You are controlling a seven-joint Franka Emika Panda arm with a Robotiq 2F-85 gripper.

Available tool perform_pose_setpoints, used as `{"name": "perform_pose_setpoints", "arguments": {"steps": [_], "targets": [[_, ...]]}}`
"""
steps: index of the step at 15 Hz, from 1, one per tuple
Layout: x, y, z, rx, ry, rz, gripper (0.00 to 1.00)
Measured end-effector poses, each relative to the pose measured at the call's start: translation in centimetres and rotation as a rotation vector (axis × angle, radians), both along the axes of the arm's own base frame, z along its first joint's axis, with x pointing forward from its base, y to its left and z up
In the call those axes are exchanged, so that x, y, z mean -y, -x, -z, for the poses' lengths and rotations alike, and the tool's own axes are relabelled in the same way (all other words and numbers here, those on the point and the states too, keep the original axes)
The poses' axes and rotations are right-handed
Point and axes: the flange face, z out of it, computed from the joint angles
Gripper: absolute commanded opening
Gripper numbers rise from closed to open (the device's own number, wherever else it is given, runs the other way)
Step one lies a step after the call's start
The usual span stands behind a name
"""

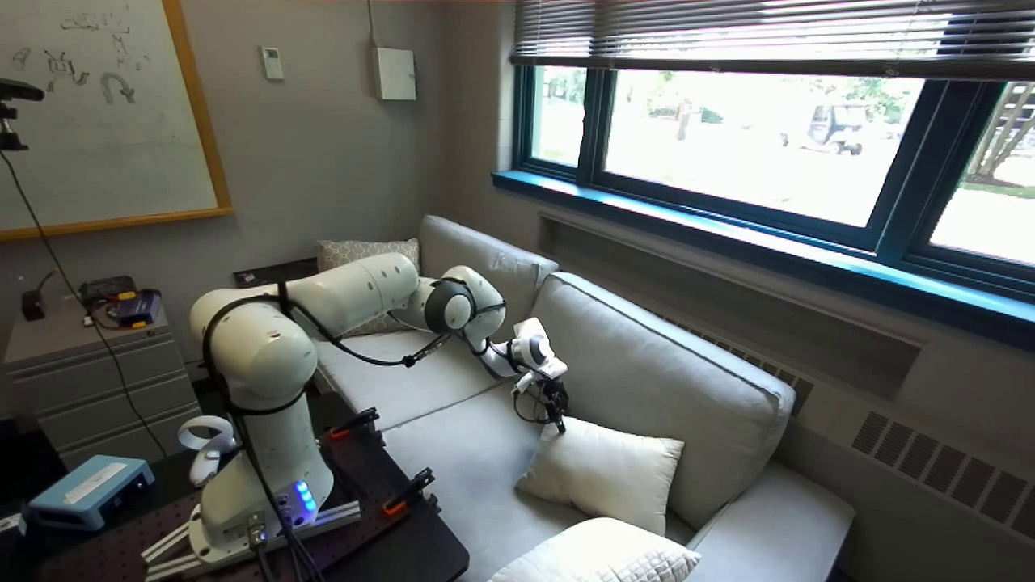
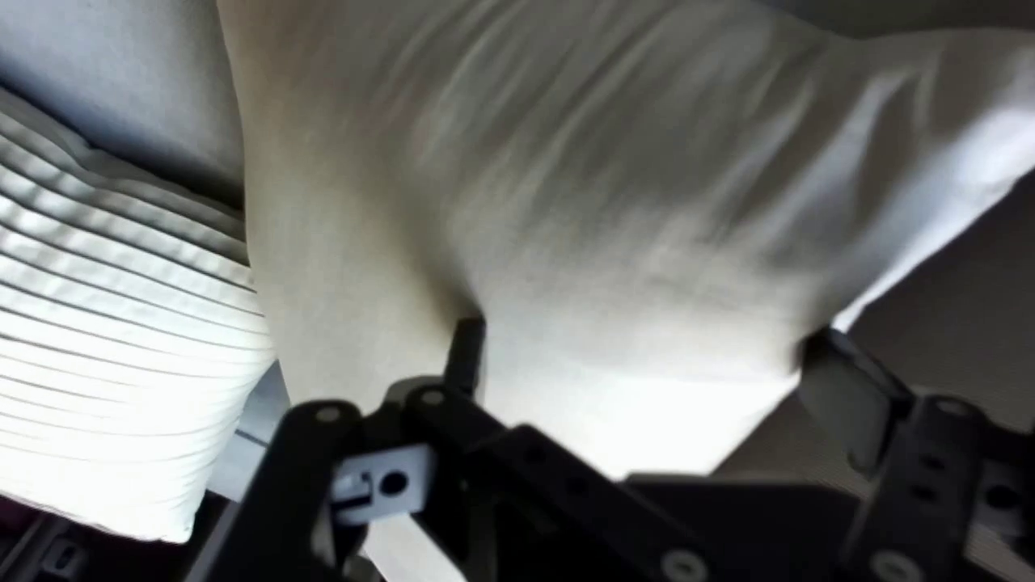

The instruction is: Put the pillows upright against the arm rest

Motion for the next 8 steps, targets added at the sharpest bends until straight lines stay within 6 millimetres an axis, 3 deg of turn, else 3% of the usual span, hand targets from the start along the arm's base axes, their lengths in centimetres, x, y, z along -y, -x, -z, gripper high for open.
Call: {"name": "perform_pose_setpoints", "arguments": {"steps": [2, 3, 5, 8], "targets": [[1.4, 0.6, 0.8, -0.008, -0.050, 0.059, 1.00], [2.0, 0.9, 1.1, -0.007, -0.081, 0.092, 0.75], [2.5, 1.3, 1.7, -0.007, -0.122, 0.129, 0.69], [2.9, 1.5, 1.9, 0.011, -0.166, 0.165, 0.44]]}}
